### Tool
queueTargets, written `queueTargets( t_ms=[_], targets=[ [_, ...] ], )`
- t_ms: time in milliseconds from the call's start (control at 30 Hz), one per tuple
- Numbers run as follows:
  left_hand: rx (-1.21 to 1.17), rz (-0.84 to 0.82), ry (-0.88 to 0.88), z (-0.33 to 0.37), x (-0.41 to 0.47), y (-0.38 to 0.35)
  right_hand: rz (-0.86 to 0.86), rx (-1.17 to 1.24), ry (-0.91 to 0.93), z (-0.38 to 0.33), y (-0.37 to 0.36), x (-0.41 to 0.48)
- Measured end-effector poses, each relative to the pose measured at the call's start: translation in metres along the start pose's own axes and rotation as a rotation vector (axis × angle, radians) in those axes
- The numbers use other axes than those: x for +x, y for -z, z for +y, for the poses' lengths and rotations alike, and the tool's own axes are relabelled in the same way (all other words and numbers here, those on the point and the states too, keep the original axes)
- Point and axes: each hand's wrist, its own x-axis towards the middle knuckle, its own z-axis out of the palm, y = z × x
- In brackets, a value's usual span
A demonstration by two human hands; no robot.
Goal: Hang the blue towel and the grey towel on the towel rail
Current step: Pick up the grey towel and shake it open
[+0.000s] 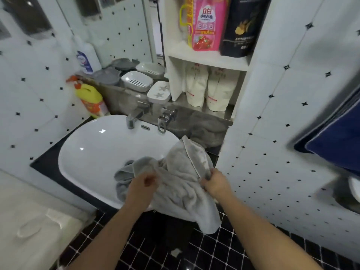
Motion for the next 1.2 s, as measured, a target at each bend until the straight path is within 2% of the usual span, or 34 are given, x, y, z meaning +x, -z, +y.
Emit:
queueTargets(
  t_ms=[133, 200, 267, 400, 567, 600, 667, 767, 900, 967, 1067, 1133, 1200],
  targets=[
    [-0.056, 0.024, 0.05, -0.013, 0.003, -0.004, -0.085, -0.153, -0.029, -0.012, -0.017, 0.026],
    [-0.09, 0.01, 0.075, -0.019, 0.004, -0.006, -0.114, -0.141, -0.005, -0.016, -0.025, 0.032],
    [-0.082, -0.015, 0.097, -0.021, 0.004, -0.008, -0.16, 0.033, -0.008, -0.02, -0.028, 0.032],
    [-0.011, -0.069, 0.1, -0.014, -0.005, -0.017, -0.33, 0.487, -0.124, -0.038, -0.017, 0.017],
    [-0.146, -0.388, -0.094, 0.037, -0.031, -0.034, -0.337, 0.89, -0.189, -0.084, 0.014, -0.013],
    [-0.104, -0.387, -0.169, 0.048, -0.034, -0.037, -0.318, 0.979, -0.188, -0.094, 0.024, -0.019],
    [0.015, -0.265, -0.284, 0.065, -0.038, -0.042, -0.299, 1.156, -0.184, -0.11, 0.045, -0.035],
    [-0.044, -0.109, -0.233, 0.093, -0.033, -0.042, -0.281, 1.31, -0.142, -0.126, 0.082, -0.059],
    [-0.221, -0.066, -0.247, 0.155, -0.03, -0.029, -0.23, 1.24, 0.028, -0.127, 0.143, -0.096],
    [-0.413, -0.088, -0.197, 0.194, -0.035, -0.025, -0.192, 1.161, 0.18, -0.115, 0.179, -0.116],
    [-0.73, -0.171, -0.109, 0.249, -0.047, -0.027, -0.091, 0.839, 0.471, -0.081, 0.221, -0.147],
    [-0.845, -0.233, -0.11, 0.283, -0.058, -0.036, -0.044, 0.634, 0.524, -0.057, 0.24, -0.165],
    [-0.897, -0.304, -0.15, 0.312, -0.072, -0.051, 0.071, 0.632, 0.515, -0.036, 0.256, -0.175]
  ],
)
